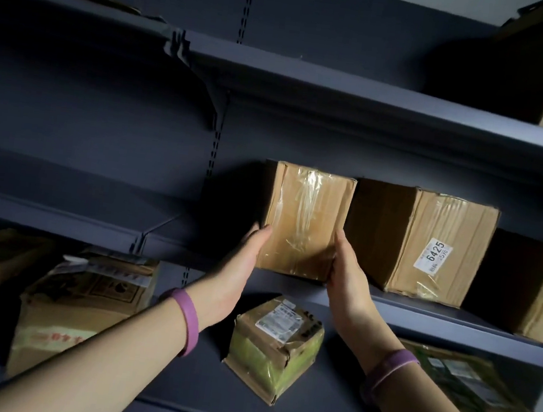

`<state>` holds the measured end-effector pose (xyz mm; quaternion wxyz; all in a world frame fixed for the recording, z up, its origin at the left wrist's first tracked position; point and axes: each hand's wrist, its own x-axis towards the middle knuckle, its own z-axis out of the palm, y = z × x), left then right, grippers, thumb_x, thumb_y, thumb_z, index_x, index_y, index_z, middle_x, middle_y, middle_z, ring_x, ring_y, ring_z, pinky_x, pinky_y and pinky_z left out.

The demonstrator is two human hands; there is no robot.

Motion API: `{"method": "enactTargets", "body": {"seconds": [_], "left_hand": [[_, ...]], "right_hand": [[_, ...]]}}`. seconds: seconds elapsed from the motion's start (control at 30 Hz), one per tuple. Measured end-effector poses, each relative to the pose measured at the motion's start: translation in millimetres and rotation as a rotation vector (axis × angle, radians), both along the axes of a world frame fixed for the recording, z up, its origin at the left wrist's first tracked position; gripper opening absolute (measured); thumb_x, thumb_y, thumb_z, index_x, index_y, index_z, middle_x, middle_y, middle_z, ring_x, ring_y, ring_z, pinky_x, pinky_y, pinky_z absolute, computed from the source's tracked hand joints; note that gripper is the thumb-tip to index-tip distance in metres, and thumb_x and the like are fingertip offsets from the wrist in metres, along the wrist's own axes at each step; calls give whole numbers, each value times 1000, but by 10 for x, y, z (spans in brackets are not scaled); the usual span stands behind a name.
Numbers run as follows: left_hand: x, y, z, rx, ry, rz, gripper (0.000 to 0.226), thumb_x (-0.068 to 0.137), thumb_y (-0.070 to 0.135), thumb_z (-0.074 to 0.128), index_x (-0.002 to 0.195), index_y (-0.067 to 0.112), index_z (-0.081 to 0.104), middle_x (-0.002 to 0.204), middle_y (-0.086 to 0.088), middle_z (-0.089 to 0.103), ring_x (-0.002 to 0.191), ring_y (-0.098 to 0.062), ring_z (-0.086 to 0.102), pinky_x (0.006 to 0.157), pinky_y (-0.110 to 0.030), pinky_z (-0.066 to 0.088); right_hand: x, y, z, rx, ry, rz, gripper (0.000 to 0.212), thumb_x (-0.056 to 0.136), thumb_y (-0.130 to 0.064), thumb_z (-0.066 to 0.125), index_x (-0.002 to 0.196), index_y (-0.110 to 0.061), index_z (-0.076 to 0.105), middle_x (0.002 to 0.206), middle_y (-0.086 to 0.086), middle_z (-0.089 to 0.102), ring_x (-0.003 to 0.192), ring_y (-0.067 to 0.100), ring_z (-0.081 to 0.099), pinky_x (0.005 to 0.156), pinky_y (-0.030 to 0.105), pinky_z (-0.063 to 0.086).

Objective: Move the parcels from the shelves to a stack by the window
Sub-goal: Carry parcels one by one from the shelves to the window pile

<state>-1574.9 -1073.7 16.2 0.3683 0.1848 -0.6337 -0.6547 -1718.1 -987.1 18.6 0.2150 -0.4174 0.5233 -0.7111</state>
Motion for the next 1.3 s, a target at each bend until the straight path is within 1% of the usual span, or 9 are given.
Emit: {"method": "enactTargets", "body": {"seconds": [0.1,0.23,0.37,0.47,0.7,0.87,1.03,1.2,1.3], "left_hand": [[49,-6,1,9,-16,-9,62,92,67,41,147,40,38,148,20,43,133,1,39,117,-34,19],[224,168,63,-4,3,6,20,99,57,33,102,50,51,75,41,63,71,26,56,79,-9,34],[441,481,84,17,62,33,49,101,52,31,146,34,37,129,22,51,94,12,48,97,-12,27],[664,808,73,14,50,27,57,103,52,28,153,25,28,151,8,41,91,13,45,99,-16,24],[1132,1456,-134,83,28,78,70,98,61,26,155,20,24,157,0,35,142,-11,35,110,-23,25],[1343,1713,-490,168,-23,51,81,93,72,22,144,13,47,144,-3,54,132,-10,49,117,-28,28],[1386,1902,-929,329,-39,40,79,86,80,26,143,30,47,139,3,57,132,-14,49,119,-37,24],[1319,2036,-1442,417,-16,118,66,83,79,39,135,41,53,130,8,65,122,-14,57,119,-43,21],[1269,2061,-1707,454,3,134,54,87,75,41,123,41,62,118,11,71,116,-12,62,119,-41,24]], "right_hand": [[21,50,-38,9,-4,-10,93,77,-78,52,154,-29,35,156,-11,42,144,9,36,124,43,21],[144,223,-44,27,21,10,80,86,-75,45,151,-29,41,151,-10,48,140,10,41,123,43,24],[366,508,-62,54,25,36,69,94,-70,39,151,-31,40,151,-11,47,140,10,41,123,42,23],[550,796,-88,51,23,73,68,94,-68,39,150,-29,44,148,-11,51,138,9,44,122,41,25],[930,1484,-351,20,20,121,42,98,-65,33,100,-51,72,113,-27,70,107,-10,63,95,21,41],[1112,1804,-763,94,-131,154,57,98,-67,23,123,-36,65,125,-19,68,118,-3,59,87,26,46],[1247,1951,-1176,189,-194,167,62,95,-73,20,138,-43,54,135,-15,63,129,10,53,109,50,33],[1427,2018,-1661,194,-232,150,71,82,-80,37,137,-39,57,132,-15,65,120,1,60,96,25,49],[1460,2021,-1949,171,-252,142,50,97,-66,36,131,-41,62,129,-18,66,120,-3,60,83,14,54]]}}
